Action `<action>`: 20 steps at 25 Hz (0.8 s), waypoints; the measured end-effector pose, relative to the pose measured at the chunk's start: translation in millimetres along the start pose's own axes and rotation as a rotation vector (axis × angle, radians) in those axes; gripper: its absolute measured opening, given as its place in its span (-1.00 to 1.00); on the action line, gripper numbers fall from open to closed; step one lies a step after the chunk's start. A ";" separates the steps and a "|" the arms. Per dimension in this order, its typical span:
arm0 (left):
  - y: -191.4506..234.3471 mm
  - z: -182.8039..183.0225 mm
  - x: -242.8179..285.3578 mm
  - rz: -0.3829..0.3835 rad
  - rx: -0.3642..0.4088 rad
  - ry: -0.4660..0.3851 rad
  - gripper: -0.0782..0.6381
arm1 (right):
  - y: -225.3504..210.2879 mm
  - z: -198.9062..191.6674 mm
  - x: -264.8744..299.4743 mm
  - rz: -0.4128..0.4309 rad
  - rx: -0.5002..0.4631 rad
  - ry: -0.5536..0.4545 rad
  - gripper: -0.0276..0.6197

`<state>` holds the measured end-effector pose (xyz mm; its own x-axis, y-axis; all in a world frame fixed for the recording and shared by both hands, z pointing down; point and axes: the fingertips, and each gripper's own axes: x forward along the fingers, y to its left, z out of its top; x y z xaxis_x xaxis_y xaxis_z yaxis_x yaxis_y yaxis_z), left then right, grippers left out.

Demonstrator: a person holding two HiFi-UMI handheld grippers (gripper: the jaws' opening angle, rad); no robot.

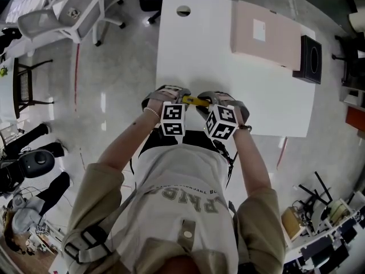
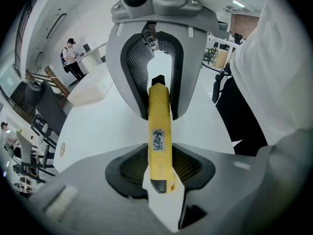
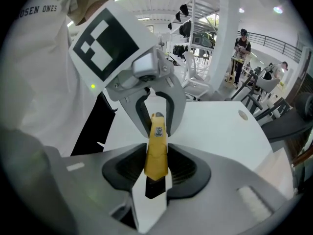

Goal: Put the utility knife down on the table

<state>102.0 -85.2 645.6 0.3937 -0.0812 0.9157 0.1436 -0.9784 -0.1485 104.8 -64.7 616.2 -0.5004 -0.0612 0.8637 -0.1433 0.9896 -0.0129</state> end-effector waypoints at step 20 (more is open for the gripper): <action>-1.3 -20.6 -5.0 -0.004 -0.076 -0.004 -0.31 | -2.1 -13.2 9.4 0.022 0.035 -0.013 -0.49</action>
<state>81.2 -87.4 648.9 0.3970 -0.0764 0.9146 0.0755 -0.9904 -0.1155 111.7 -65.7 631.0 -0.5146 -0.0416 0.8564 -0.1620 0.9856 -0.0495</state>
